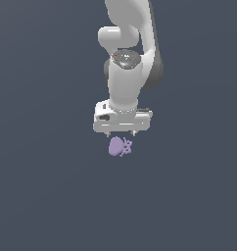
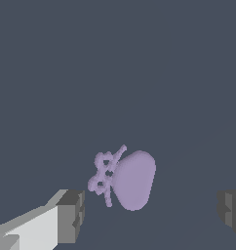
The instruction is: Pick up the object and move it to a goal position.
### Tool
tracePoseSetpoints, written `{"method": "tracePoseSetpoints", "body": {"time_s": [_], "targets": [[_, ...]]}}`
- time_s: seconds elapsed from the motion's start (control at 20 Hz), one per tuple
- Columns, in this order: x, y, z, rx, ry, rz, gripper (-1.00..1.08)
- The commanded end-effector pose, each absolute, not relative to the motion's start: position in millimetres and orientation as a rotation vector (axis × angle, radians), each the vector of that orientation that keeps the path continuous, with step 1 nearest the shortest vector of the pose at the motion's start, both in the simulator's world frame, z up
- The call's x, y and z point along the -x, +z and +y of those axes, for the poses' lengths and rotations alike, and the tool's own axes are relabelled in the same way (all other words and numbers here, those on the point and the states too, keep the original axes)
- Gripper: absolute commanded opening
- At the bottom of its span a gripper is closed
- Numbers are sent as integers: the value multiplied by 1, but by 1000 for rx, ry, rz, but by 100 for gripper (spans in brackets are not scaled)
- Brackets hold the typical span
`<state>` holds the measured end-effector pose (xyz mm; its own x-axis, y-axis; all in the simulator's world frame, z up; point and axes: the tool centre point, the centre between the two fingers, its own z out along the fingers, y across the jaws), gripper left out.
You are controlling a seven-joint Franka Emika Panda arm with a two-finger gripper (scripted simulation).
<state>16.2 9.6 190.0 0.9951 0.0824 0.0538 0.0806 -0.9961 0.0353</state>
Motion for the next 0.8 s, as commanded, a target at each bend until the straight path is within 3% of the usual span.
{"method": "tracePoseSetpoints", "body": {"time_s": [0.0, 0.75], "targets": [[-16, 190, 10, -3105, 86, 127, 28], [-19, 192, 22, -3112, 90, 147, 28]]}}
